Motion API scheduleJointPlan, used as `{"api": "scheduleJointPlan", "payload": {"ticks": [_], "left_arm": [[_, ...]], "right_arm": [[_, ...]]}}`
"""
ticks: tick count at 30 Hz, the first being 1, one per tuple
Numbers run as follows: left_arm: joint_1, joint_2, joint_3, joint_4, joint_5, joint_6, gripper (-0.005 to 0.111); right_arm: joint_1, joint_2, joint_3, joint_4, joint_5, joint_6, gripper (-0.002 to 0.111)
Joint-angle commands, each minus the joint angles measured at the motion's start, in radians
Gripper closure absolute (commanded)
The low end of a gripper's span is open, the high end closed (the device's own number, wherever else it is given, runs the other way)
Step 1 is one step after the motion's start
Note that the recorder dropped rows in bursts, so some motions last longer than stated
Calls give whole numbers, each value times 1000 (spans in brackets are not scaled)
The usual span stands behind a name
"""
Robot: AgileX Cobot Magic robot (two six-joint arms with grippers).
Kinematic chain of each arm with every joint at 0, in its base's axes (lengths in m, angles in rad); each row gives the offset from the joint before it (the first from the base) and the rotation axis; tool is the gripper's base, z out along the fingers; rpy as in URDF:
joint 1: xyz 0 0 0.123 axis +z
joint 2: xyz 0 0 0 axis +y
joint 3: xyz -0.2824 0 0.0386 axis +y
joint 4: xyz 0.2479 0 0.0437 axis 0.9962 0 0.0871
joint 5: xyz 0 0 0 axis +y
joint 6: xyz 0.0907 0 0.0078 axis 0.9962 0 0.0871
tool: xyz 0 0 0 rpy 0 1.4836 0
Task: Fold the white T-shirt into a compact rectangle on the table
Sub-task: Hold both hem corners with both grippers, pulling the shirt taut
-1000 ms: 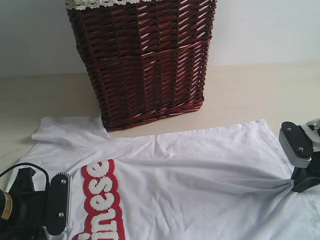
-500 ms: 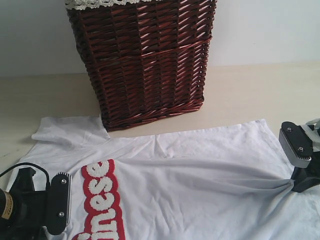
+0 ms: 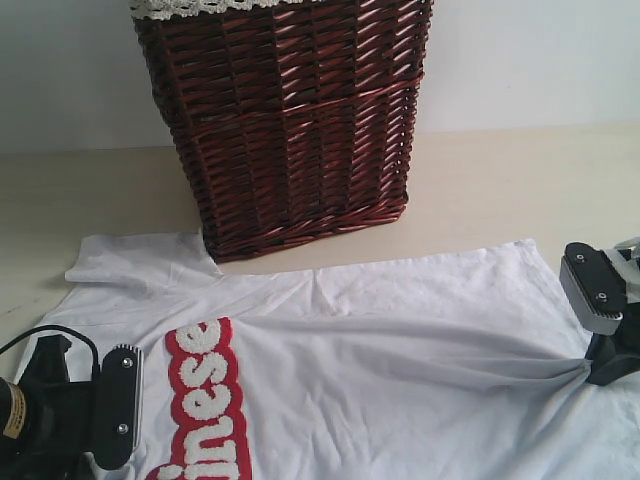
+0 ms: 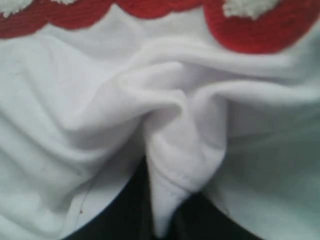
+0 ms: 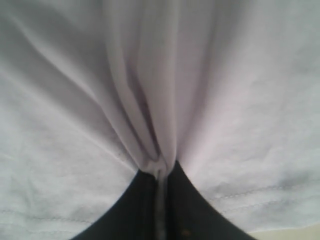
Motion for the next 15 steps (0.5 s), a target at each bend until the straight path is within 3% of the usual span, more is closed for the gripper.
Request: {"api": "scheduleJointPlan", "payload": {"ticks": [1,15], "left_arm": [[2,21,14,-27,18,-5,107],[2,21,14,-63,-19,-18,107]], "right_arm": [[-3,-21,3,35,-13,27,108],[-3,-38,3,82,-9,66,108]]}}
